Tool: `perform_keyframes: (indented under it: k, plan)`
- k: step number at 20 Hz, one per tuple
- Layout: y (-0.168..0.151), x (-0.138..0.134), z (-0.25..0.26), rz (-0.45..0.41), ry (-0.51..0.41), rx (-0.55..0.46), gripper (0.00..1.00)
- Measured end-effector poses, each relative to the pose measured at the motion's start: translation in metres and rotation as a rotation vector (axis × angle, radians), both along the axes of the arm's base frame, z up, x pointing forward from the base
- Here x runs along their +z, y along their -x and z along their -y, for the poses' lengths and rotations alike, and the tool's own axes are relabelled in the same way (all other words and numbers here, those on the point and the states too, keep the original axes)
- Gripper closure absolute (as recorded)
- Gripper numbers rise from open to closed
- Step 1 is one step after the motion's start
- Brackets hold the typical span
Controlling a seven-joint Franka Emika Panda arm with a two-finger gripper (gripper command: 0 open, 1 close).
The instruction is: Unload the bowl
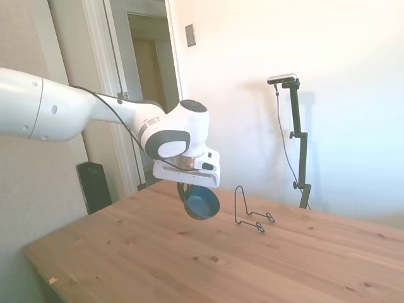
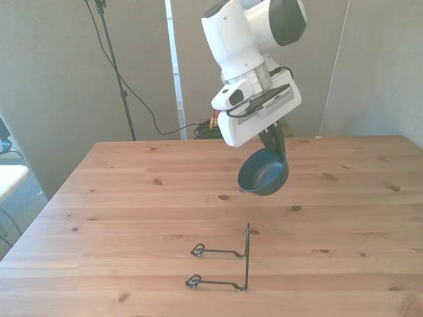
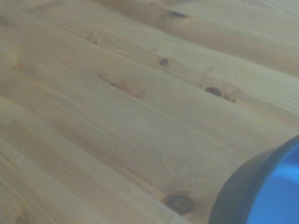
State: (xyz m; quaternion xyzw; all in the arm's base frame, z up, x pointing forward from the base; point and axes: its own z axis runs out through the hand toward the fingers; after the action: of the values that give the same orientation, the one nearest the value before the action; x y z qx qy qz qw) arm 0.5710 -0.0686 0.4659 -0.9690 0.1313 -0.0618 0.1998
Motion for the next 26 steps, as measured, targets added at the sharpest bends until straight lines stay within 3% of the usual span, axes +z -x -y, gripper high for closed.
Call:
perform_keyframes:
  k: [5,12,17,18,26]
  plan:
    - [0.012,-0.039,-0.039,-0.071,0.089,0.013,1.0]
    - [0.005,-0.083,-0.06,-0.133,0.237,-0.003,1.0]
    - [-0.002,-0.09,-0.066,-0.146,0.28,-0.006,1.0]
    - [-0.002,-0.09,-0.067,-0.147,0.286,-0.003,0.0]
    - [-0.003,-0.094,-0.067,-0.145,0.332,-0.002,0.0]
